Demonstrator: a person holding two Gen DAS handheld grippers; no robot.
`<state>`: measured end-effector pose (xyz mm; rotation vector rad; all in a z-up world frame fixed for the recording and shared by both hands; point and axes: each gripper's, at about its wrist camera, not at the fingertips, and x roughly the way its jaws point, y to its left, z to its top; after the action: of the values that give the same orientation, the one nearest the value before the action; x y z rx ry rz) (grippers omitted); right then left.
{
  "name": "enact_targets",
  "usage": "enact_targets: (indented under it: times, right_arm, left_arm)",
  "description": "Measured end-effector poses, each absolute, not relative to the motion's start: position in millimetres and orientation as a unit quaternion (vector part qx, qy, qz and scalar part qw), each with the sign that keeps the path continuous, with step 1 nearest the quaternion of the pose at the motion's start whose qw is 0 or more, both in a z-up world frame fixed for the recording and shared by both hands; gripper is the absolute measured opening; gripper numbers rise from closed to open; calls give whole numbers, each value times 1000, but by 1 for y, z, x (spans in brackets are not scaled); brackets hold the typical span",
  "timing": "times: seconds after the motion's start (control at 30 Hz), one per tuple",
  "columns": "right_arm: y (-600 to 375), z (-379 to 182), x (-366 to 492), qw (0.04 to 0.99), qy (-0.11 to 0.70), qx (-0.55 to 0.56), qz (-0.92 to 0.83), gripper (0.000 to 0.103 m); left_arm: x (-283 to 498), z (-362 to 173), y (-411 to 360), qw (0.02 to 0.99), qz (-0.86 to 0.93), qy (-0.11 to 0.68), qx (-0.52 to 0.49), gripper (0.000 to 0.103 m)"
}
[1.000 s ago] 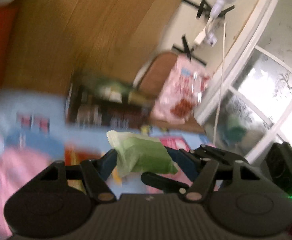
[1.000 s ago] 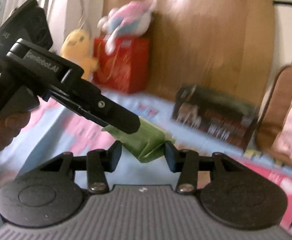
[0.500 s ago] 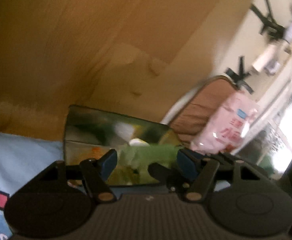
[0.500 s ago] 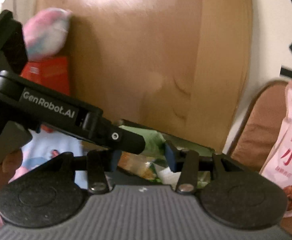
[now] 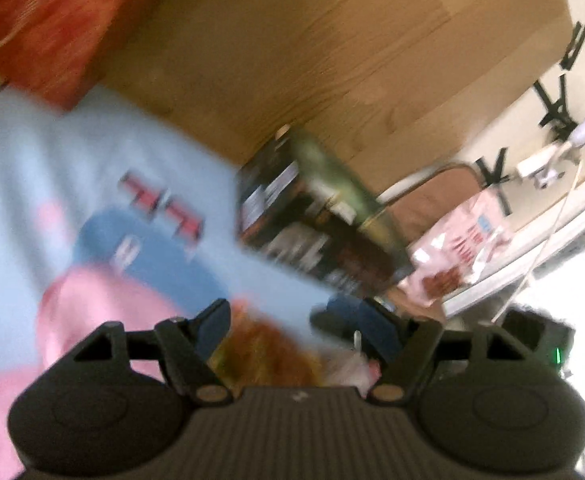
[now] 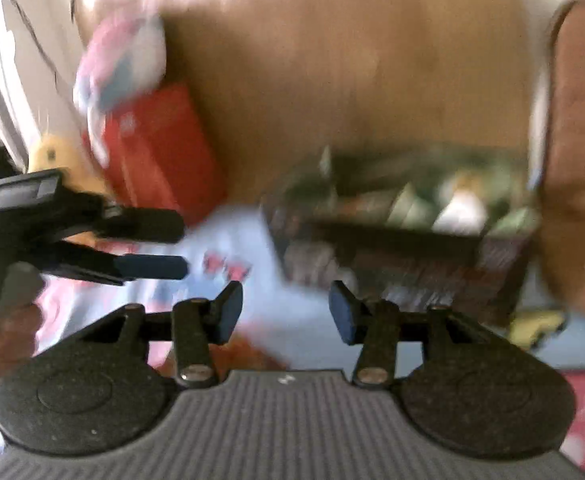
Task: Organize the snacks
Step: 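Grasp the red-and-orange snack pack with the left gripper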
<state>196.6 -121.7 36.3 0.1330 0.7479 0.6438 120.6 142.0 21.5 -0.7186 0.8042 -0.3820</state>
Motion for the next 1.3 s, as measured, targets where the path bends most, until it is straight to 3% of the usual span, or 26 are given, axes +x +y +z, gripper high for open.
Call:
enact_targets:
  times: [0.2, 0.3, 0.33, 0.4, 0.5, 0.6, 0.83, 0.97, 1.1, 1.17, 1.23, 1.3]
  right_arm:
    - [-115, 15, 207, 845, 424, 119, 304, 50]
    - [-116, 17, 190, 839, 426, 131, 314, 49]
    - [-115, 17, 181, 836, 425, 137, 320, 49]
    - [-118, 16, 165, 836, 414, 146, 329, 49]
    - [-122, 18, 147, 837, 396, 157, 343, 48]
    - [-117, 17, 134, 832, 392, 161, 358, 46]
    - [-102, 20, 85, 819, 371, 108, 423, 51]
    - [-92, 18, 55, 831, 346, 34, 435, 64]
    - [-93, 15, 42, 834, 335, 6, 439, 71]
    - [-93, 15, 40, 837, 329, -5, 437, 71]
    - [-91, 15, 39, 839, 328, -14, 434, 71]
    - [-87, 14, 38, 842, 324, -20, 431, 71]
  left_arm:
    - [112, -5, 142, 819, -186, 404, -363, 72]
    - [114, -2, 137, 817, -199, 399, -365, 63]
    - [113, -1, 134, 818, -204, 398, -362, 52]
    - [110, 1, 129, 815, -216, 396, -364, 47]
    - [98, 4, 129, 825, -209, 385, -356, 29]
    - [80, 2, 141, 827, -198, 380, -363, 5]
    - [17, -21, 160, 808, -185, 404, -388, 5]
    - [-6, -28, 163, 800, -188, 406, -400, 7]
    - [-1, -22, 162, 803, -196, 403, -393, 25]
    - [5, -18, 158, 804, -207, 400, -387, 43]
    - [13, -14, 154, 808, -213, 396, -379, 51]
    - [21, -13, 149, 816, -210, 395, -367, 51]
